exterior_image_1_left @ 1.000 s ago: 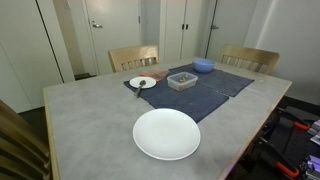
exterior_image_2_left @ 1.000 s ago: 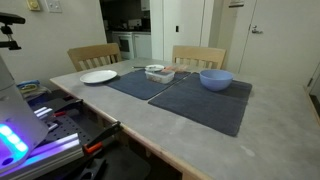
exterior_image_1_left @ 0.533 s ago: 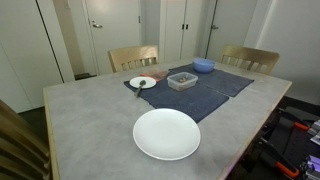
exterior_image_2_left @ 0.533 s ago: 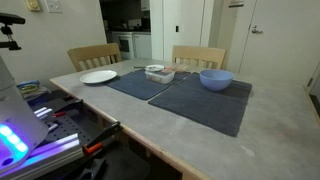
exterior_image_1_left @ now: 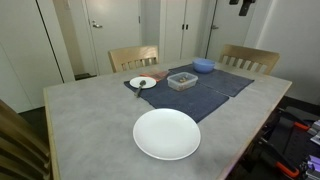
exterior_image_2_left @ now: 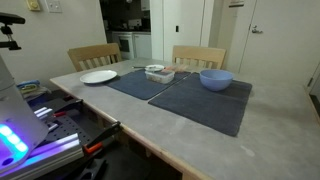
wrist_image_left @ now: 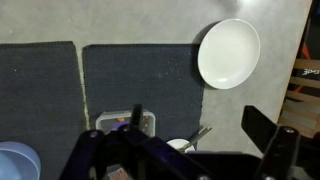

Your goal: Pour the contents in the lunchbox into the bowl

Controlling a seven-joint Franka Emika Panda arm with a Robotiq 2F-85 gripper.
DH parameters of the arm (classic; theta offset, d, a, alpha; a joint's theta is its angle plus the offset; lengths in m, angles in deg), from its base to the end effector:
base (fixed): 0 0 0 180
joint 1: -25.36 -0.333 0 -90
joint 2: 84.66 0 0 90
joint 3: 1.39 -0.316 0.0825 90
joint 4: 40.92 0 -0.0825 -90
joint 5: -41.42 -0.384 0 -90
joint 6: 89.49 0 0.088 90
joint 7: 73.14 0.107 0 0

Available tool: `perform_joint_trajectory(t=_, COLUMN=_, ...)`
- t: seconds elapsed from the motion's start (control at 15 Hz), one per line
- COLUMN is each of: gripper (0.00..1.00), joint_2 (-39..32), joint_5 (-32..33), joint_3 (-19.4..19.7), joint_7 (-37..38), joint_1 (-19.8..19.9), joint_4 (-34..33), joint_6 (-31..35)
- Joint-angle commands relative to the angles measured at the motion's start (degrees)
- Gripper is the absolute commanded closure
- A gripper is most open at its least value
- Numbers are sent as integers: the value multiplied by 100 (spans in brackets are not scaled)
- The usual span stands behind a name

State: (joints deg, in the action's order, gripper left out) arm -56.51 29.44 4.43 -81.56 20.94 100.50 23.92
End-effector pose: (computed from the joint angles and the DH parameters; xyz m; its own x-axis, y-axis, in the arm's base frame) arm 0.3982 0.0017 0.4687 0.9986 0.0481 0.0233 0.0523 -0.9703 -0.2362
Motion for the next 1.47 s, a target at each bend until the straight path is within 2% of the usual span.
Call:
perform_joint_trajectory(t=0.0, gripper=0, joint_2=-215, joint_5=-40, joint_3=-109, joint_7=-40, joint_1=98, joint_4=-74, joint_6=131)
perform_joint_trajectory(t=0.27, gripper=0, joint_2=-339, joint_5=-37, joint_3=-125, joint_7=-37, joint_1=103, joint_4=-125, joint_6=169)
perform_joint_trajectory(t=0.47, gripper=0, joint_2=-468, joint_5=144, joint_3=-294, joint_7=239, joint_1=112, joint_4=-148, joint_6=293)
perform_joint_trajectory(t=0.93, gripper=0, joint_2=-1835, joint_5=187, joint_3=-580, joint_7=320, joint_1=30, joint_4=-468, joint_6=1103)
perform_joint_trajectory(t=1.4, gripper=0, joint_2=-3002, joint_5=33, joint_3=-487, joint_7=-64, joint_1=175, joint_4=-1077, joint_6=1174)
